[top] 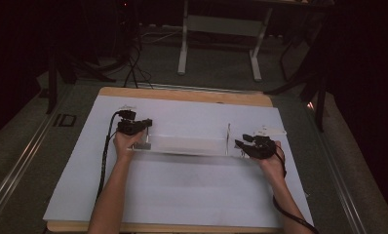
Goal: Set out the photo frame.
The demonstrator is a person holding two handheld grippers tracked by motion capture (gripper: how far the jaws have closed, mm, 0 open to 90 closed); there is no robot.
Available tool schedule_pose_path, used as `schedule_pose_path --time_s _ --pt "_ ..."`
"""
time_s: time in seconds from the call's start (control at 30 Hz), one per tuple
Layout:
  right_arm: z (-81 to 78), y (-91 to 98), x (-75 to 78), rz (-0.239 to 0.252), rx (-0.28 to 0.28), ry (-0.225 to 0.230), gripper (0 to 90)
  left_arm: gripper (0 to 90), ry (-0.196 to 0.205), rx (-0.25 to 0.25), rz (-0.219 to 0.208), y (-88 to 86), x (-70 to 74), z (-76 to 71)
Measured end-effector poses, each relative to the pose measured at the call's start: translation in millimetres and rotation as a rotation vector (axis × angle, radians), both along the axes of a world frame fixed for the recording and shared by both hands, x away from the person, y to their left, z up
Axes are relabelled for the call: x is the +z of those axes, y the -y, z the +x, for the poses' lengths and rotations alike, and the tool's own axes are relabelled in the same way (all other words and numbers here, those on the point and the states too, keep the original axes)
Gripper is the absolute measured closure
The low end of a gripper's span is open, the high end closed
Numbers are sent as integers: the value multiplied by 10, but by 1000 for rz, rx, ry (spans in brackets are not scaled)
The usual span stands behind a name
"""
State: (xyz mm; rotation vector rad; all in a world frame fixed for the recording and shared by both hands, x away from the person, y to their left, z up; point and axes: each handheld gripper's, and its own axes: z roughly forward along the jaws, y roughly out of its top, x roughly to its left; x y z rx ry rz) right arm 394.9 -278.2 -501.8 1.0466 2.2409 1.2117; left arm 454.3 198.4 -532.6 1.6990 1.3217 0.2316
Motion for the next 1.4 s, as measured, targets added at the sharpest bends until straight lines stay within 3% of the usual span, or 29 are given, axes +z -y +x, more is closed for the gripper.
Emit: schedule_pose_path --time_s 0.43,0.53,0.63,0.77,1.1,1.2,1.4 --pt "-67 38 -55 -25 15 0 534 847 0 -1 0 0 -2 4" --pt "-63 37 -82 -59 7 -18 566 847 -1 -1 -2 -1 -2 6" --pt "-67 34 -109 -57 30 -24 564 847 0 -2 -2 -1 -3 5" --pt "-103 -22 -97 -43 96 2 528 847 -1 -2 -5 -2 -4 7" --pt "-171 -197 -23 -6 233 124 507 847 -3 -1 -9 -4 -6 9" --pt "-175 -231 -15 0 262 137 525 846 0 -4 -7 -4 -5 6" --pt "-155 -224 -26 38 263 111 520 843 1 -2 -6 -4 -5 6"
